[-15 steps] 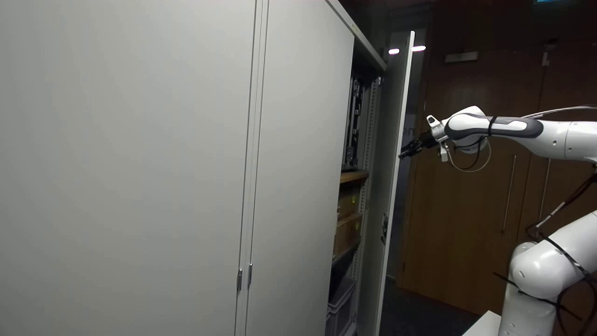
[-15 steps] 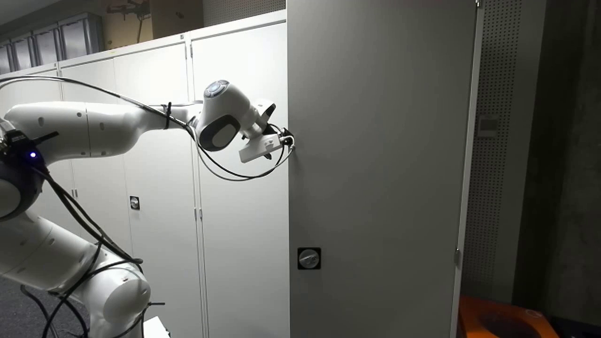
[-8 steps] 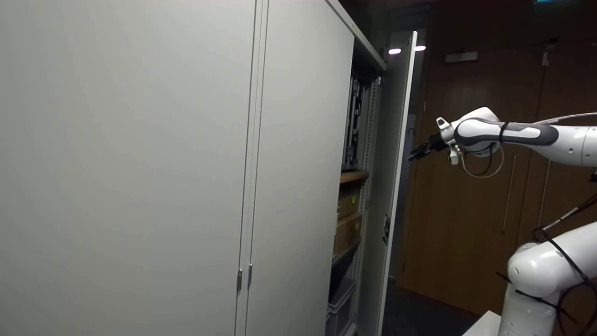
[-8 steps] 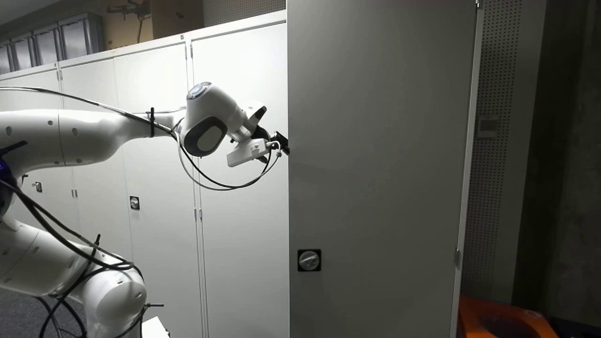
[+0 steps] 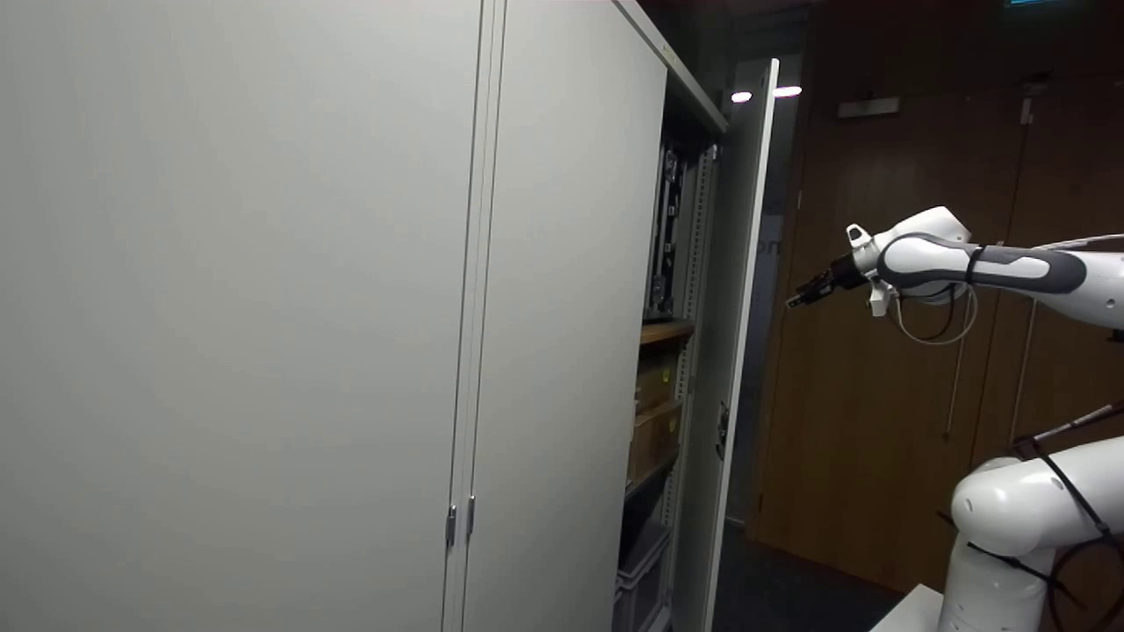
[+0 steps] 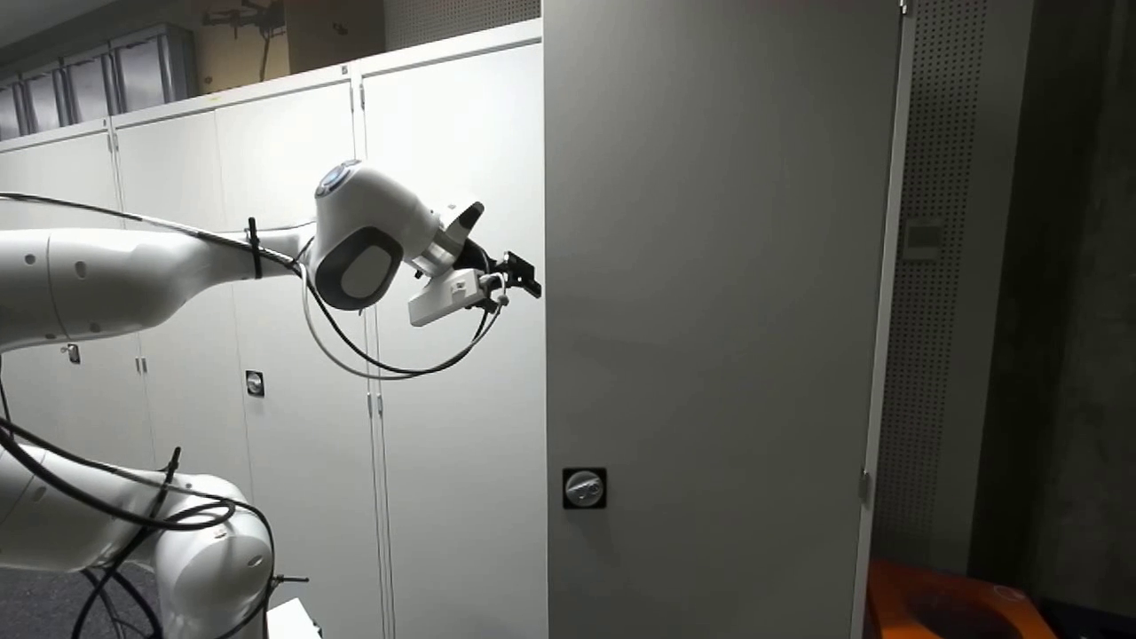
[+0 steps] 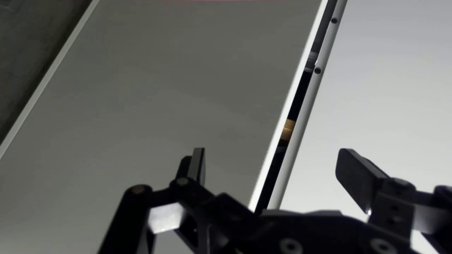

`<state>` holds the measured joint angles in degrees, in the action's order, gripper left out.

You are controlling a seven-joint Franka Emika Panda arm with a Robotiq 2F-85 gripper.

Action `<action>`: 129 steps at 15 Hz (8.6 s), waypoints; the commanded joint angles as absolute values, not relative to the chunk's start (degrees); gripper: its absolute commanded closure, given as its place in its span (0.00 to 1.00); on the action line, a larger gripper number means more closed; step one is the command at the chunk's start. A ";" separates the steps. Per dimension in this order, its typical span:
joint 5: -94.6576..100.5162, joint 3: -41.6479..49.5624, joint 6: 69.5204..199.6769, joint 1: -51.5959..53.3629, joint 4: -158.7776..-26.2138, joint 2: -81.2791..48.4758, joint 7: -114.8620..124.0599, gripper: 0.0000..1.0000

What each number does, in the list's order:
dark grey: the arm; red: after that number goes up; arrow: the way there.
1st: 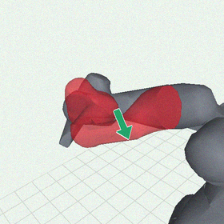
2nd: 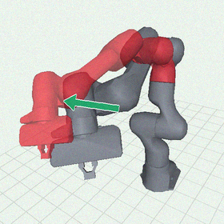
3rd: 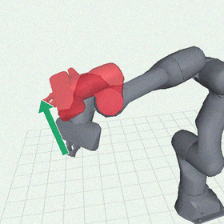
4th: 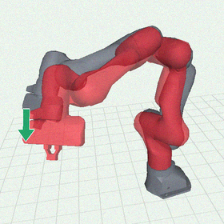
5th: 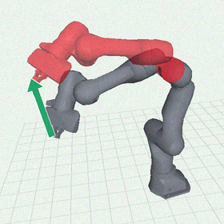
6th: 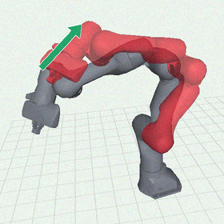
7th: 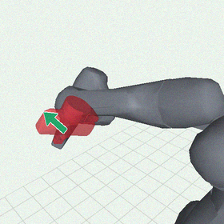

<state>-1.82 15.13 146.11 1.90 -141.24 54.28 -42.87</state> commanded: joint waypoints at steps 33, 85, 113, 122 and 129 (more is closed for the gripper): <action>2.91 22.30 152.16 -0.65 -136.09 48.12 -31.67 0.99; -0.01 29.48 158.23 14.73 -129.75 42.57 -43.15 1.00; -10.72 36.56 156.80 31.59 -123.56 38.09 -59.45 1.00; -14.42 38.39 157.28 34.55 -120.42 34.58 -63.86 1.00; -19.02 41.18 156.59 38.62 -116.77 31.53 -67.90 1.00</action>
